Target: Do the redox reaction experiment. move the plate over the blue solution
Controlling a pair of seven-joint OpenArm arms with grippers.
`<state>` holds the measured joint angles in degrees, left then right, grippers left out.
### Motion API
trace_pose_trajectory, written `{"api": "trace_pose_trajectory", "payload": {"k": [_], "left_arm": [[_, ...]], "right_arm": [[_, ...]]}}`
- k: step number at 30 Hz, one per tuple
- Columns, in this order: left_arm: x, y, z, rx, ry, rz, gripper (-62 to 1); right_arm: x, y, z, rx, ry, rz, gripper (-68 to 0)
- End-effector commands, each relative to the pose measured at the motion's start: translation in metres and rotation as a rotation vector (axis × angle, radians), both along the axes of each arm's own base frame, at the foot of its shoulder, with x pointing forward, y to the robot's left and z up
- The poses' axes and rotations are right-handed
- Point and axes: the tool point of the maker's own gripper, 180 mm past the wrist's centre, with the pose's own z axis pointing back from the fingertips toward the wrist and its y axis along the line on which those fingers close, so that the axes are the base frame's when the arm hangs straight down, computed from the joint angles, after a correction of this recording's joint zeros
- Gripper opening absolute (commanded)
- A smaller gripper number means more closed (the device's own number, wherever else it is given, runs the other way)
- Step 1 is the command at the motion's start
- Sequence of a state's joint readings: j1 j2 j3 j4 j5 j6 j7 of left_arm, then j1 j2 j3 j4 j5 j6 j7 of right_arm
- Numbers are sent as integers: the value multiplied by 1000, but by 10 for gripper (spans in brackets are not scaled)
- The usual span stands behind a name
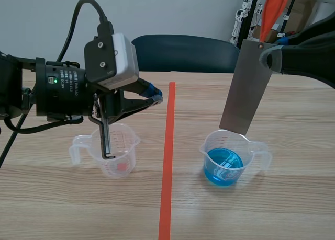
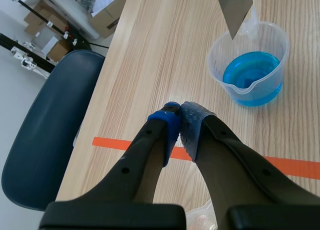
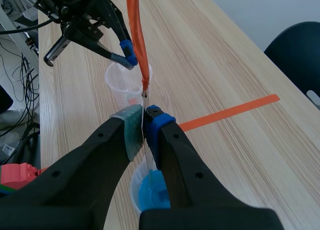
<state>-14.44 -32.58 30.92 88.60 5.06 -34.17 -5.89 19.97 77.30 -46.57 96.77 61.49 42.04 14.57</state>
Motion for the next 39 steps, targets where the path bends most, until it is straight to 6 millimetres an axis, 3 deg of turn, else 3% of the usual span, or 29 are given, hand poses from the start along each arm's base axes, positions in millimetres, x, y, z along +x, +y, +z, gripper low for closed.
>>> {"api": "trace_pose_trajectory", "payload": {"k": [1, 39], "left_arm": [[1, -6, 15, -35, -31, -16, -582], [-5, -9, 13, -28, -33, -47, -582]], "right_arm": [[2, 2, 15, 36, -25, 7, -671], [2, 2, 14, 35, -25, 7, -671]]}}
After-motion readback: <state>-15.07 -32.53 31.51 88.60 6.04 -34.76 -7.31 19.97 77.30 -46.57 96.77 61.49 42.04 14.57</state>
